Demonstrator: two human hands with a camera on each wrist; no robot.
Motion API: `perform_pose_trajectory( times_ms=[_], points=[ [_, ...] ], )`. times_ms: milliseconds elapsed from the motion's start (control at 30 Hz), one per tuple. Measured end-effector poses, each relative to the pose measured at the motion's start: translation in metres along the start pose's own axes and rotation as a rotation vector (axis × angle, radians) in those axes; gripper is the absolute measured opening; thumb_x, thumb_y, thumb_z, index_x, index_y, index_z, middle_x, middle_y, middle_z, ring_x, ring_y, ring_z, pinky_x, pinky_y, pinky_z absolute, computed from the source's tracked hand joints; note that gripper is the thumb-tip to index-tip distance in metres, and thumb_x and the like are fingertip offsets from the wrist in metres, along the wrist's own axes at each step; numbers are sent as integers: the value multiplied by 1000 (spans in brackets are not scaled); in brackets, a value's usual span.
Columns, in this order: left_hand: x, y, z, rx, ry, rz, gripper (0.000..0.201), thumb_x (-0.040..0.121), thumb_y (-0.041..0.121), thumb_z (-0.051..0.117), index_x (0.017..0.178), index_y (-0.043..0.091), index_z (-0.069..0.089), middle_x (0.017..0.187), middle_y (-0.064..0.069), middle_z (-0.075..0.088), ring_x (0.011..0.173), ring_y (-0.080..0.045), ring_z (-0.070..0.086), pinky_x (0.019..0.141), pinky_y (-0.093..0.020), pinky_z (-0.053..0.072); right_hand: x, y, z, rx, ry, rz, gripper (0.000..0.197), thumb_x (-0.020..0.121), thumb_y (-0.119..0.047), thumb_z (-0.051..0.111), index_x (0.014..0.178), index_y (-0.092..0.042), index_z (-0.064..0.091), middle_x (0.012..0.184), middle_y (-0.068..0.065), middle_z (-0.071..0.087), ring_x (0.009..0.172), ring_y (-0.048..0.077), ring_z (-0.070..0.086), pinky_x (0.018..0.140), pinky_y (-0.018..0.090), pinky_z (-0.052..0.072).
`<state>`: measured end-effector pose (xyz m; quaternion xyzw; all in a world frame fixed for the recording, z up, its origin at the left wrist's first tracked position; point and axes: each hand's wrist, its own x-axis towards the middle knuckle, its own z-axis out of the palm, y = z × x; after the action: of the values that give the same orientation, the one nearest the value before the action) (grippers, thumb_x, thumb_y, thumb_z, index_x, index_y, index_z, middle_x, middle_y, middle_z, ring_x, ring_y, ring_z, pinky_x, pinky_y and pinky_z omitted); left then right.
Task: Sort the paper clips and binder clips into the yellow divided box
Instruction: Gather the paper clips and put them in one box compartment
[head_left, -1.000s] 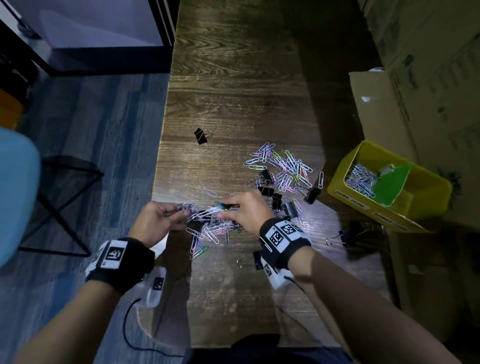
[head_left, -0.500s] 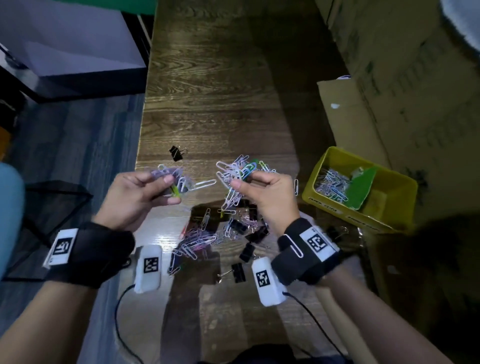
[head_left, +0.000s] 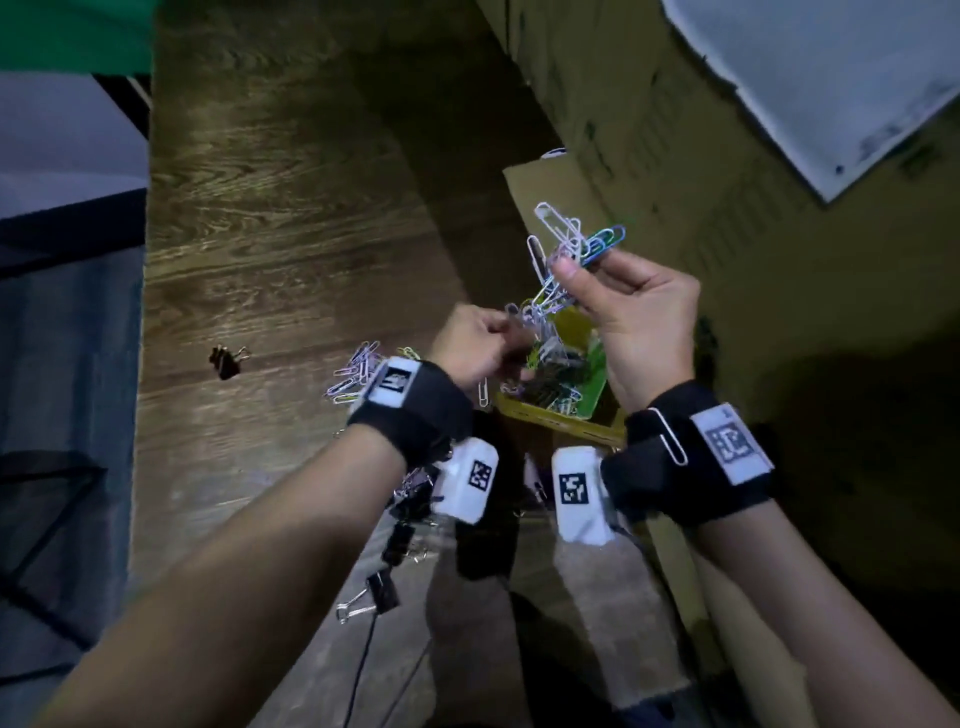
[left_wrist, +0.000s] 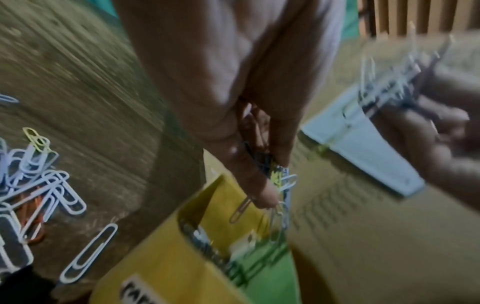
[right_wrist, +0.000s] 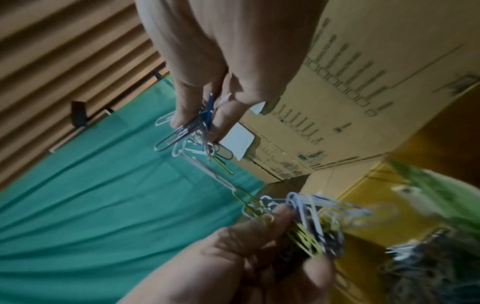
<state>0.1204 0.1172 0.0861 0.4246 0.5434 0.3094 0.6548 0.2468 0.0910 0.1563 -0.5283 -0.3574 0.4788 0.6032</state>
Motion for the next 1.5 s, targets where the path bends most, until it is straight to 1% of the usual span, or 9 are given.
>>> perform_pose_trajectory(
  times_ms=[233,367,567,767,867,967,1133,1267,1500],
  points=[
    [24,-21,29,859,-26,71,15,86,29,61,86,15,68,90,-11,68,88,-26,62,72,-22,42,23,36,-31,-246,117,86,18,71,-5,80,81,-17,70,75,-8,67,61,-8,63,61,10,50],
    [12,-18,11,709,32,92,22,91,25,56,109,21,67,97,-1,70,82,-25,69,75,-27,54,32,59,-40,-359,109,134,15,73,-5,78,78,-16,70,78,-5,67,60,-11,60,62,5,48],
    [-21,-23,-54,207,169,74,16,93,2,49,94,8,64,83,-11,66,66,-14,67,65,-30,58,34,95,-30,-948,-115,240,34,81,-14,73,113,-5,67,108,10,70,98,21,66,82,24,49],
    [-46,-69,-171,381,360,-32,16,92,2,51,103,-2,62,84,-14,67,57,-6,66,56,-20,55,25,98,-18,-1196,-295,223,42,86,-21,68,126,-13,60,122,13,63,109,23,55,104,40,42],
    [-62,-98,-214,907,348,-1,27,90,8,54,116,12,62,112,-14,67,90,-24,67,76,-26,49,9,96,-6,-1146,-250,59,32,87,-17,64,120,-15,64,120,9,65,114,27,57,109,28,31],
    [-82,-133,-227,1127,145,15,48,94,28,45,141,20,37,151,-9,29,129,-31,42,106,-44,35,-20,94,18,-1086,-274,-202,25,86,-10,62,109,-13,70,108,7,68,94,20,64,92,21,42],
    [-133,-191,-216,1313,-73,3,57,96,47,18,146,26,2,153,2,-8,142,-18,-11,116,-48,0,-87,110,65,-1009,-719,-239,24,91,-8,56,110,-14,69,108,2,65,88,5,52,85,11,34],
    [-171,-212,-217,1240,-106,94,76,87,64,-5,146,21,17,152,5,6,142,-17,0,116,-50,12,-132,145,99,-1037,-1084,-210,30,91,-6,53,119,-8,64,117,10,61,102,22,59,95,31,46],
    [-201,-196,-233,1172,273,-71,88,69,77,44,142,31,27,133,-6,39,114,-27,46,90,-45,48,-177,199,148,-1473,-1232,-267,84,82,-24,68,147,-11,17,143,17,27,132,33,27,106,44,32]
  ],
)
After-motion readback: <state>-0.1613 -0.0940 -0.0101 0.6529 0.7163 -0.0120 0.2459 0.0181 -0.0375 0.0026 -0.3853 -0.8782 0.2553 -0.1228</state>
